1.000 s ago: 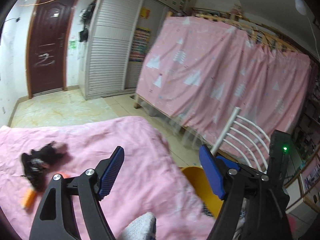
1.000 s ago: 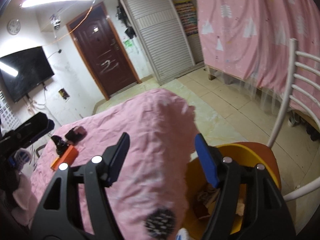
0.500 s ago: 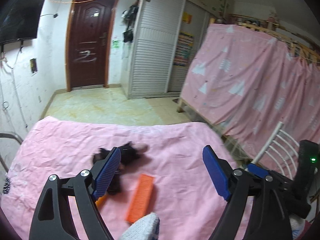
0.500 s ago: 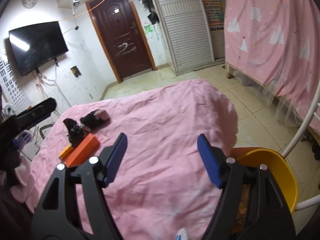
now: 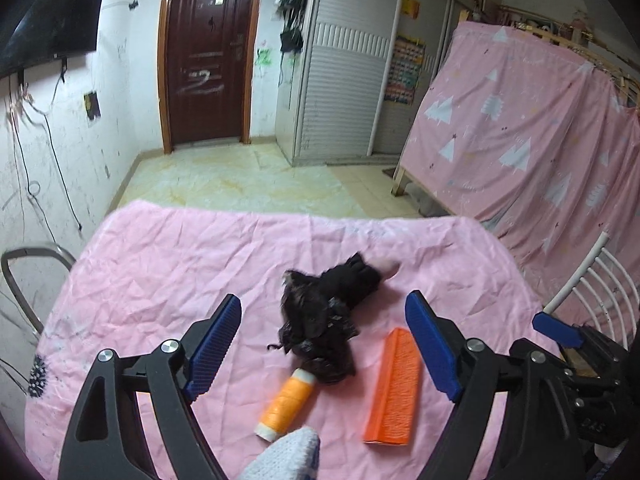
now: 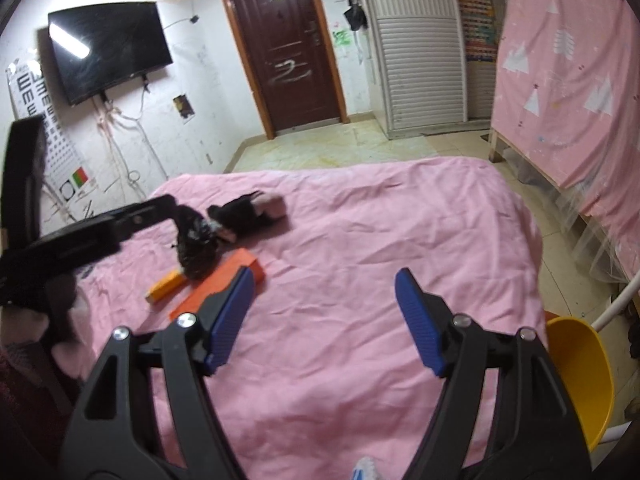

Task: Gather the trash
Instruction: 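Grasp the black plastic bag with the left gripper while the right gripper grasps the orange box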

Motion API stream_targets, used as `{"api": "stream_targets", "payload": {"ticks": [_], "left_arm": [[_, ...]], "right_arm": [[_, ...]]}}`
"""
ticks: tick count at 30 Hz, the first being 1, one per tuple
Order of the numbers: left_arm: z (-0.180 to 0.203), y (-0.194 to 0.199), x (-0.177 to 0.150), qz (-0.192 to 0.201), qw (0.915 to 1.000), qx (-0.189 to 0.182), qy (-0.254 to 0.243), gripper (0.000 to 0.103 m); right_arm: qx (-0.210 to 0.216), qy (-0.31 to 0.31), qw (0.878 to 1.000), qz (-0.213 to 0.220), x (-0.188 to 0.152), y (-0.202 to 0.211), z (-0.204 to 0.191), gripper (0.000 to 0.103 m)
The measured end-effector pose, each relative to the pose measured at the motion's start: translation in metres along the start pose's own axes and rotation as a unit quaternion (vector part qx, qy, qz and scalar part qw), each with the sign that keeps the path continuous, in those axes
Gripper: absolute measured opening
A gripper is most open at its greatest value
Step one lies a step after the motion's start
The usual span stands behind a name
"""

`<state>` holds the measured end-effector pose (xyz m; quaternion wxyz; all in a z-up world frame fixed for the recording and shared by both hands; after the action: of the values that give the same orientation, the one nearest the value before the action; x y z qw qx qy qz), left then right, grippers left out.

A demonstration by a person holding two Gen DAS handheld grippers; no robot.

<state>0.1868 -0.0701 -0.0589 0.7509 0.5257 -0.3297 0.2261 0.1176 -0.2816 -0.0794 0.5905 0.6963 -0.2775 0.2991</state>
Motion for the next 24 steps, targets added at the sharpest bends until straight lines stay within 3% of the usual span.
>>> {"api": "stream_targets", "payload": {"ticks": [7, 10, 13, 15, 18, 24], "left_arm": [[-0.016, -0.025, -0.012, -0.028, 0.9994, -0.005, 0.02, 0.072], [-0.018, -0.033, -0.015, -0.041, 0.9987, -0.014, 0.026, 0.062], [-0.019, -0.04, -0.019, -0.055, 0.9976, -0.027, 0.032, 0.043], [-0.019, -0.045, -0.023, -0.066, 0.9967, -0.034, 0.034, 0.024], [-0.019, -0.046, -0.028, -0.072, 0.9959, -0.041, 0.036, 0.017], [-0.029, -0.025, -0.019, -0.043, 0.9967, -0.044, 0.053, 0.014]], "right_arm": [[0.007, 0.025, 1.0, -0.014, -0.003, -0.01, -0.027, 0.076], [0.008, 0.032, 0.999, -0.019, -0.004, -0.013, -0.033, 0.076], [0.009, 0.037, 0.999, -0.024, -0.005, -0.016, -0.039, 0.076], [0.01, 0.04, 0.999, -0.026, -0.006, -0.018, -0.042, 0.076], [0.013, 0.046, 0.998, -0.032, -0.007, -0.022, -0.05, 0.077], [0.024, 0.057, 0.997, -0.041, -0.007, -0.029, -0.067, 0.078]]}}
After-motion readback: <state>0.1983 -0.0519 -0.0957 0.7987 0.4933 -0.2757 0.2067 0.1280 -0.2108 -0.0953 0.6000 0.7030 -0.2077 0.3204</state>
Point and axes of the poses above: each gripper's, at about its wrist camera, not at the fingertips, and y roughly against the way its jaws point, z to its right, x to its top, the point moved 5 cm from there along -y, roughly the way its jaws point, and after that the axes turned 8 degrees about -x, right-handed, at the moved point
